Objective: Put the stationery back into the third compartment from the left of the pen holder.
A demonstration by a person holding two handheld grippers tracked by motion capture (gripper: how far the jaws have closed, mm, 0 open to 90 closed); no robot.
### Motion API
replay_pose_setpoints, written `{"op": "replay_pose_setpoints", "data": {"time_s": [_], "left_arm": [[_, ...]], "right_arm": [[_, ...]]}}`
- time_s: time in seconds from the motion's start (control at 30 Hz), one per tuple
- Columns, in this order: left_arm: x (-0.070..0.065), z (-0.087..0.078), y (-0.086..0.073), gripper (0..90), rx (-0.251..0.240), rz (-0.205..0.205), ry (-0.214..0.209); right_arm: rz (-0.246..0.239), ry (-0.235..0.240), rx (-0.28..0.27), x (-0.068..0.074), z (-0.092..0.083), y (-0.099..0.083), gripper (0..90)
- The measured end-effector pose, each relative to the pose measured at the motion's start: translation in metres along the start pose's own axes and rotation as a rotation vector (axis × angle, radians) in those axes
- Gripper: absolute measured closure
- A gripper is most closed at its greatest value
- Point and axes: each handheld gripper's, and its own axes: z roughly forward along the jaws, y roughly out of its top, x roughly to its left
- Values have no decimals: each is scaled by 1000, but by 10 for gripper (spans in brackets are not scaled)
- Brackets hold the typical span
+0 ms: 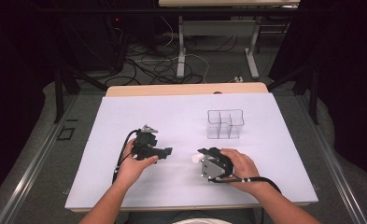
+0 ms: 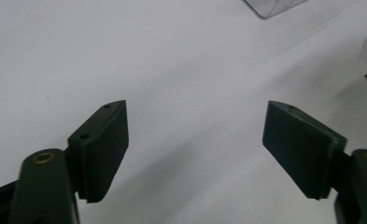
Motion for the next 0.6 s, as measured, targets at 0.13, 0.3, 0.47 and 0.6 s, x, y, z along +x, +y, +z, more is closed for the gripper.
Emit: {"op": "replay_pose_setpoints", "data": {"time_s": [0.13, 0.3, 0.47, 0.6], "left_arm": [[4, 0, -1, 166, -11, 11, 19], [11, 0, -3, 133, -27, -16, 43], [17, 0, -6, 119, -18, -30, 63], [23, 1, -9, 72, -29, -43, 78]], "right_arm": [[107, -27, -13, -10, -5, -7, 690], [280, -48, -46, -22, -10, -20, 689], [408, -46, -102, -30, -14, -27, 689], [529, -48, -139, -35, -16, -33, 689]]}}
